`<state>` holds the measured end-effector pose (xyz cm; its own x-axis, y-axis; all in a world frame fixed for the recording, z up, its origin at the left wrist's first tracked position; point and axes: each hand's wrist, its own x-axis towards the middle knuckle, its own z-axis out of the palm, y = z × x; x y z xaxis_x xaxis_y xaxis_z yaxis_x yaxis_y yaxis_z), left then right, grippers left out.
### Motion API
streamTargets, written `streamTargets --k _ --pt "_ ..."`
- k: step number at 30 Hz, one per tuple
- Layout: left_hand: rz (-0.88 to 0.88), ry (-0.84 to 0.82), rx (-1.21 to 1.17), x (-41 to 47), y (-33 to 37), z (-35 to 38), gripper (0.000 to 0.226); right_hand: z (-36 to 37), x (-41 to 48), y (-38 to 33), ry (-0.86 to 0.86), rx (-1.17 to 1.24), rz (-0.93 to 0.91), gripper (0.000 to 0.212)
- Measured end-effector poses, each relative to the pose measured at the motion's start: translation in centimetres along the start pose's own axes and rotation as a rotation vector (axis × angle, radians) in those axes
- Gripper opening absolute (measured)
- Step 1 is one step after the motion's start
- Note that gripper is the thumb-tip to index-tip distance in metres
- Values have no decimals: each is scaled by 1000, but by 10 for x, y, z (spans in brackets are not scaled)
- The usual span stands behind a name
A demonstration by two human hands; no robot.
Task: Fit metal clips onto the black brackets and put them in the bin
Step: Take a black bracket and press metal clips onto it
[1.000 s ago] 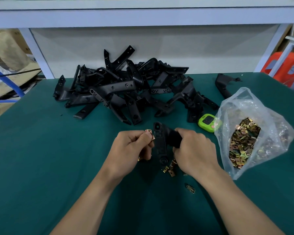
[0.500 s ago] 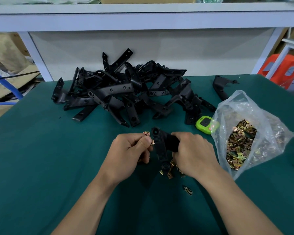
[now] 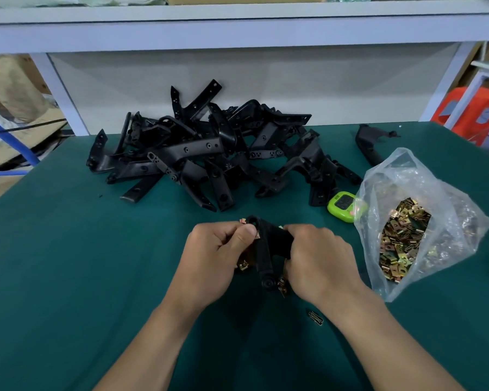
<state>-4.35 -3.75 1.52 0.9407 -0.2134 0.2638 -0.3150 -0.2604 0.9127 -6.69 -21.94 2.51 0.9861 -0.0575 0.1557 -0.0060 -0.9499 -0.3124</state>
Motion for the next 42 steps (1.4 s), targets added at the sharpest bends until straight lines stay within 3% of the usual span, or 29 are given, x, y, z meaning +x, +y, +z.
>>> streamTargets --k 3,7,11,20,26,31,34,37,39,42 --pt "-75 -7 -172 0 3 5 54 1 -1 -1 -16 40 11 18" --pt "-300 -76 -561 4 2 2 45 1 0 -1 -26 150 21 14" --pt "-291 -163 -593 2 0 1 46 4 -1 -2 -35 152 -5 13" --pt "-291 -130 -575 -1 8 9 54 2 -1 -3 -19 103 -3 13" --pt "-258 -112 -467 0 6 13 66 3 -2 -2 -18 103 0 14" --pt "-275 6 -404 -1 8 27 55 2 3 -1 26 177 20 13" --pt "-199 66 -182 -4 8 31 36 -2 10 11 144 224 149 11" --pt "-138 -75 238 -7 6 22 24 0 13 18 172 172 194 7" --pt "-136 -193 381 -10 7 18 10 3 12 18 146 142 185 6" --pt "-138 -274 515 -11 9 20 23 7 9 16 105 122 156 7"
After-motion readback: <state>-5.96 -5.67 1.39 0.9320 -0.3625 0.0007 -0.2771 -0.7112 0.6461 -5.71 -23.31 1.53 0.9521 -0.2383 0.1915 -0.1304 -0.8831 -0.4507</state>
